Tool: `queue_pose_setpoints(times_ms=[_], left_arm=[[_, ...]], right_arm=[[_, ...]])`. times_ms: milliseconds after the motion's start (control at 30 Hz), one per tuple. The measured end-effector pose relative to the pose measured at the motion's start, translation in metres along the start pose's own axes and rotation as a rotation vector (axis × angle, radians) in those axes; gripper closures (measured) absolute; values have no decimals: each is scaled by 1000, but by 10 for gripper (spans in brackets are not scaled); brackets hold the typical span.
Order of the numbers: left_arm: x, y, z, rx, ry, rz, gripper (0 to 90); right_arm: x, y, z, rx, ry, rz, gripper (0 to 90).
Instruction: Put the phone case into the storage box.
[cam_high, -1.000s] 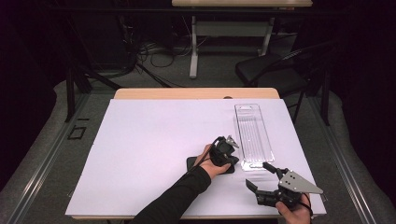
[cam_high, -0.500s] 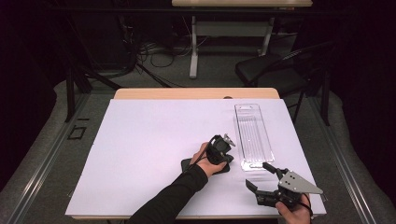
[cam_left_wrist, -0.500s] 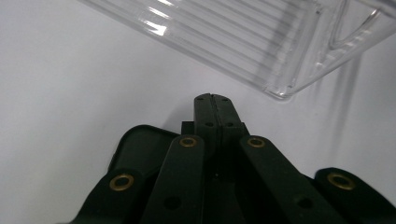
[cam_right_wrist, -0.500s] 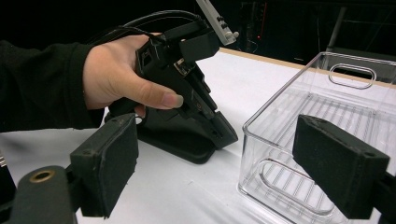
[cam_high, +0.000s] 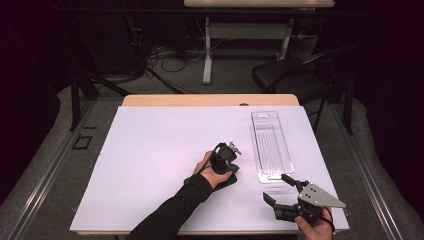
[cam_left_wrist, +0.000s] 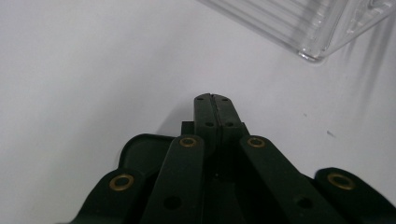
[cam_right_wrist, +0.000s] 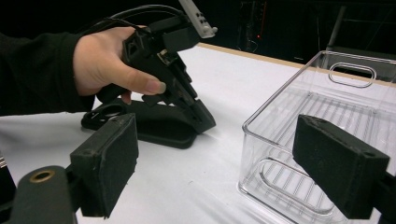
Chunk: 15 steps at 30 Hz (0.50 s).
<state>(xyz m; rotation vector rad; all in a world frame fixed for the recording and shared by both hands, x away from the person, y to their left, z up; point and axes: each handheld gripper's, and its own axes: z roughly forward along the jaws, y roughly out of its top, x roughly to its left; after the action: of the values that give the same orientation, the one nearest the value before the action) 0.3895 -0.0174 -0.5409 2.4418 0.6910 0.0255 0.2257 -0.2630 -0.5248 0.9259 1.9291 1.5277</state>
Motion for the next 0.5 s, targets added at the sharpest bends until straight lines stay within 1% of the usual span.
queue_pose_setpoints(times_ms=[67, 167, 200, 267, 300, 333, 433, 467, 500], left_arm=[[1, -2, -2, -3, 2, -6, 900], [5, -11, -8, -4, 9, -24, 900], [5, -11, -8, -4, 9, -24, 900], [9, -17, -14, 8, 21, -32, 900], [9, -17, -14, 8, 21, -32, 900], [12, -22, -18, 11, 19, -38, 900], [14, -29, -22, 6, 24, -53, 900], [14, -29, -22, 6, 24, -53, 900], [16, -33, -25, 5, 24, -61, 900]], right_arm=[[0, 0, 0, 3, -1, -1, 140], [0, 0, 1, 5, 0, 5, 140], [1, 0, 1, 5, 1, 6, 140], [1, 0, 0, 7, 1, 2, 140], [1, 0, 1, 4, 0, 4, 140], [1, 0, 0, 7, 0, 5, 140], [1, 0, 0, 5, 0, 2, 140], [1, 0, 0, 4, 0, 1, 140], [1, 0, 0, 4, 0, 0, 140]])
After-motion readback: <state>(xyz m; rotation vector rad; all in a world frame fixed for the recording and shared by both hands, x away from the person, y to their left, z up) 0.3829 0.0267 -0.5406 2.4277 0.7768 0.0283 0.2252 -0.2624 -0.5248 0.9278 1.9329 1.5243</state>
